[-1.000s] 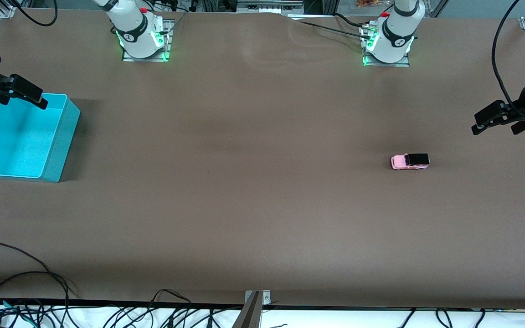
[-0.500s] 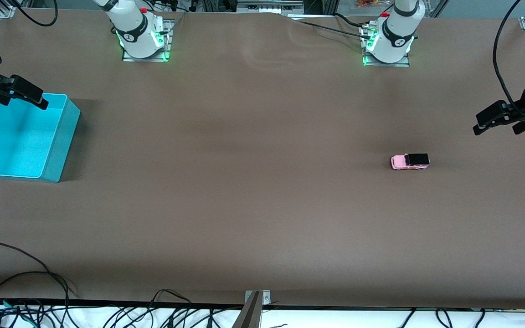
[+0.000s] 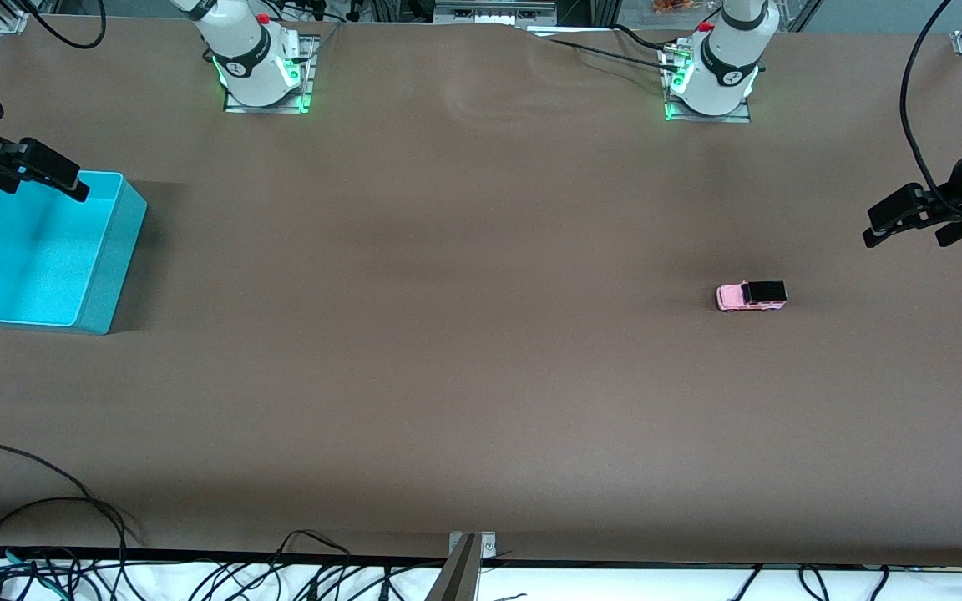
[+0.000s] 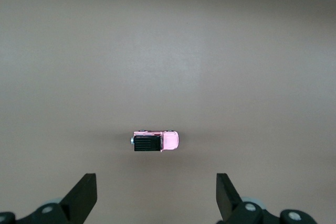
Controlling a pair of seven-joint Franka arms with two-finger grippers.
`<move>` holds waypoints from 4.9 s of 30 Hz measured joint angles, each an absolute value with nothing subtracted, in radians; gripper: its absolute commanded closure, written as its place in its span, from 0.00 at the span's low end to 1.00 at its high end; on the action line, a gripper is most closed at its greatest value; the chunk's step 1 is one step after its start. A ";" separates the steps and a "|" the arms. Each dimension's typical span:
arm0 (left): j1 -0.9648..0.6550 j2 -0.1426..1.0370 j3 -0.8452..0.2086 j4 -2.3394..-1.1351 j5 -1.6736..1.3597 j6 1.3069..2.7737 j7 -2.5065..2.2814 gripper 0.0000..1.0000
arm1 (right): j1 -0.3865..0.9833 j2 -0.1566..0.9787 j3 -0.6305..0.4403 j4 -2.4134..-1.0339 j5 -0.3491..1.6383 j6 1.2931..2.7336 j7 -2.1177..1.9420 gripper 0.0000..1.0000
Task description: Wind and store pink jeep toy
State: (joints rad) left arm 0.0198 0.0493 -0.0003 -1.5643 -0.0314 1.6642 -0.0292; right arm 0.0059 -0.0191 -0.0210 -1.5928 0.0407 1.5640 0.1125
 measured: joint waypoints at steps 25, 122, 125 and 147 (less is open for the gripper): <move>0.017 0.051 -0.005 -1.570 -0.031 1.663 -0.029 0.00 | 0.006 -0.019 -0.020 -1.593 0.041 1.564 0.113 0.00; 0.126 0.207 -0.067 -2.205 0.032 2.319 -1.201 0.00 | 0.006 -0.006 -0.020 -1.593 0.041 1.565 0.113 0.00; 0.126 0.218 -0.068 -2.205 0.032 2.319 -1.276 0.00 | 0.006 -0.006 -0.020 -1.593 0.041 1.566 0.113 0.00; 0.124 0.357 -0.070 -2.206 0.032 2.441 -1.581 0.10 | 0.006 -0.005 -0.020 -1.593 0.041 1.568 0.113 0.00</move>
